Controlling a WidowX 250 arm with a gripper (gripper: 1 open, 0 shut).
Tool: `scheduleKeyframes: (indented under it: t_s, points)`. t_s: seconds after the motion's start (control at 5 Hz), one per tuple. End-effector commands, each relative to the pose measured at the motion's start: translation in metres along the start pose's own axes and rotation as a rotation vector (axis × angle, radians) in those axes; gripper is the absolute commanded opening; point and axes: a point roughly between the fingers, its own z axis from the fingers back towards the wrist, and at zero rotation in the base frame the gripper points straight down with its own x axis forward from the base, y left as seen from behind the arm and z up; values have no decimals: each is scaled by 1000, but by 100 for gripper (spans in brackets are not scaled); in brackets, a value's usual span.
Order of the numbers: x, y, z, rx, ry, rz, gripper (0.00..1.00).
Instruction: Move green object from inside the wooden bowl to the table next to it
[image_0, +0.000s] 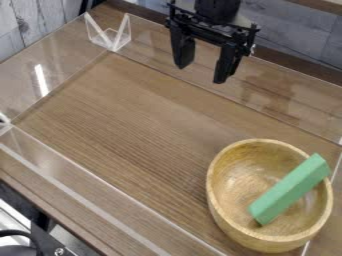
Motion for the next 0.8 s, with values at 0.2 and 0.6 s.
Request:
scheduleKeyframes:
  t_s: [0.2, 0.6]
  points:
    - [-23, -37, -19, -20, 48, -38, 100]
    - [-39, -112, -42, -20, 9, -88, 100]
